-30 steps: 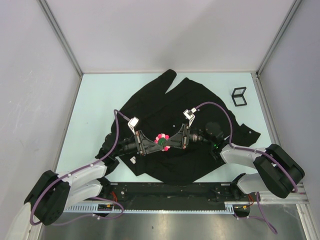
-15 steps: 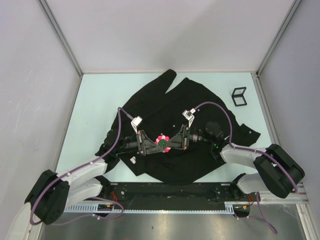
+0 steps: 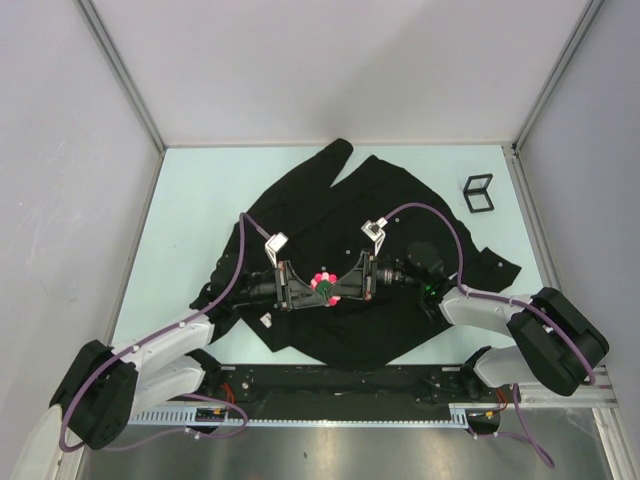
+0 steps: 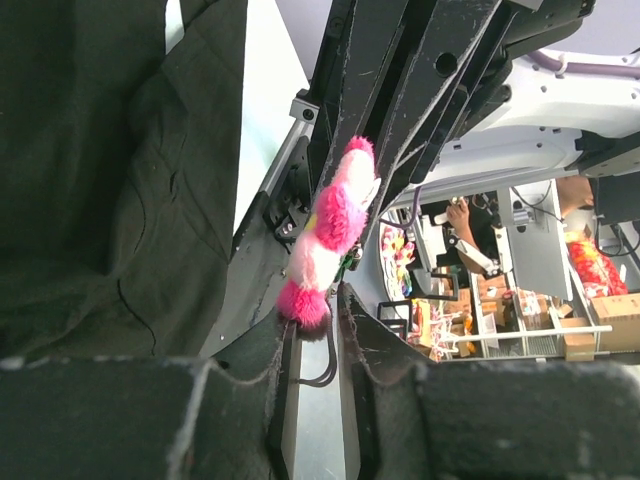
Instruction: Remove the brooch from the garment
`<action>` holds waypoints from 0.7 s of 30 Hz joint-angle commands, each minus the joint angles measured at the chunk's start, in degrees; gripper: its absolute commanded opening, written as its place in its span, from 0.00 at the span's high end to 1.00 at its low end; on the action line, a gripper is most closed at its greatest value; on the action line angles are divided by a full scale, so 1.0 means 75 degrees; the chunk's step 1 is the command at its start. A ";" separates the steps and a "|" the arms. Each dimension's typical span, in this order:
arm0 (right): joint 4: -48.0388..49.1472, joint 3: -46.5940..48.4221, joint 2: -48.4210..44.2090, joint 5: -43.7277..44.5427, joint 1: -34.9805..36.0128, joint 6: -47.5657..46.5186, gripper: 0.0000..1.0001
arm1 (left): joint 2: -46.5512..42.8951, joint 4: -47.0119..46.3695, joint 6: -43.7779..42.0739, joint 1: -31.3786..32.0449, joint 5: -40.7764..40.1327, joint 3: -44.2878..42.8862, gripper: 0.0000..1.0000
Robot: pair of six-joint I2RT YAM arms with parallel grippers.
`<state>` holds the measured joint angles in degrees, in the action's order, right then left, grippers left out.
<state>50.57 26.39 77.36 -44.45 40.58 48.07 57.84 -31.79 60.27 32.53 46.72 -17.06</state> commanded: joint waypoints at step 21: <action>-0.0015 0.0454 0.0068 -0.0285 0.0461 -0.0163 1.00 | -0.0177 -0.0238 -0.0383 0.0080 -0.0182 -0.0631 0.78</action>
<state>50.13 26.83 77.36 -44.42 41.08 47.70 56.25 -29.36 59.40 32.53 46.52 -17.32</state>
